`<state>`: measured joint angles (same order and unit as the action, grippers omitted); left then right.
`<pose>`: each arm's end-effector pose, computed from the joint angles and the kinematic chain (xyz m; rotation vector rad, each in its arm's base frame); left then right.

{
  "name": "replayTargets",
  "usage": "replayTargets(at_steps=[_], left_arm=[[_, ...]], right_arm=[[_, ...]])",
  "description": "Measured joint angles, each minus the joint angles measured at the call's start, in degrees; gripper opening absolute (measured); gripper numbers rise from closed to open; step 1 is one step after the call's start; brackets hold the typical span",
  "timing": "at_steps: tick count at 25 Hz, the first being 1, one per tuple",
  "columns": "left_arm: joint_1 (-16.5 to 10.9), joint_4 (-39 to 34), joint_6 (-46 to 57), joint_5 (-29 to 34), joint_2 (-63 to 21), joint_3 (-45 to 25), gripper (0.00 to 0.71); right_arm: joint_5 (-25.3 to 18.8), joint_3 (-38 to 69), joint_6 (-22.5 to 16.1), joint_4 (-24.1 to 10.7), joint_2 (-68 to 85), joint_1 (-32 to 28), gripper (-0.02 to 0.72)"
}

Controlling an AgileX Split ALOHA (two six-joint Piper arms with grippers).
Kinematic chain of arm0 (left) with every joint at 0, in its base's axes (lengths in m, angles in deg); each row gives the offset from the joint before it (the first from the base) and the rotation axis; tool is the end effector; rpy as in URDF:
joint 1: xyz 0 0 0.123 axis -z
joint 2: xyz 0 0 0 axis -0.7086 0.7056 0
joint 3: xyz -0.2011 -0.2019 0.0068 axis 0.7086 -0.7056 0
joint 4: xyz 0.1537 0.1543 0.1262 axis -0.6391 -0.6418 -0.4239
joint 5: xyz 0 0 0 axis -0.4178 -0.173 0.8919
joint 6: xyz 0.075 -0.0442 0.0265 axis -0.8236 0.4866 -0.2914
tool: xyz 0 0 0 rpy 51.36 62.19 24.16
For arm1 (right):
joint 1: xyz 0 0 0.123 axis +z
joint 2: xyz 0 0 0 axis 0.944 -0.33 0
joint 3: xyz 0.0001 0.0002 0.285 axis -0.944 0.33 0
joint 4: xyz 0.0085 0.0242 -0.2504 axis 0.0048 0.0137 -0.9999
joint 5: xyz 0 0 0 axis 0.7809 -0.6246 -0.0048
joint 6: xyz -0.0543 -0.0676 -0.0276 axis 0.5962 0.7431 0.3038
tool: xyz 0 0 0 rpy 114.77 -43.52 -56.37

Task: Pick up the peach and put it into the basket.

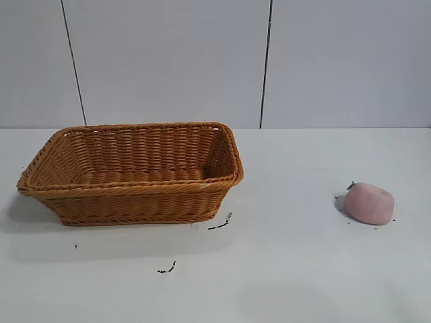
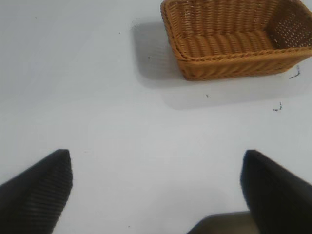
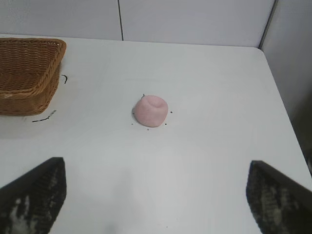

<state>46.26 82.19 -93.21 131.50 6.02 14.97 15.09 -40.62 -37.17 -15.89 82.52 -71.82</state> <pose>-0.0064 -0.0030 0.2766 0.1012 2.0425 -0.0106 -0.0038 0.0048 0.2817 -0.0909 1.9868 -0.0104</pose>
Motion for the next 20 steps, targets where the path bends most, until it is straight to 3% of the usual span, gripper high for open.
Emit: replayTargets(at_steps=[11,20], left_arm=[[0.0,0.0,0.0,0.0,0.0,0.0,0.692],[0.0,0.0,0.0,0.0,0.0,0.0,0.692]], right_arm=[[0.01,-0.65,-0.19,0.05,-2.26,0.0,0.689],[1.55,-8.05,-1.28,0.12,-33.86,0.0,0.689]])
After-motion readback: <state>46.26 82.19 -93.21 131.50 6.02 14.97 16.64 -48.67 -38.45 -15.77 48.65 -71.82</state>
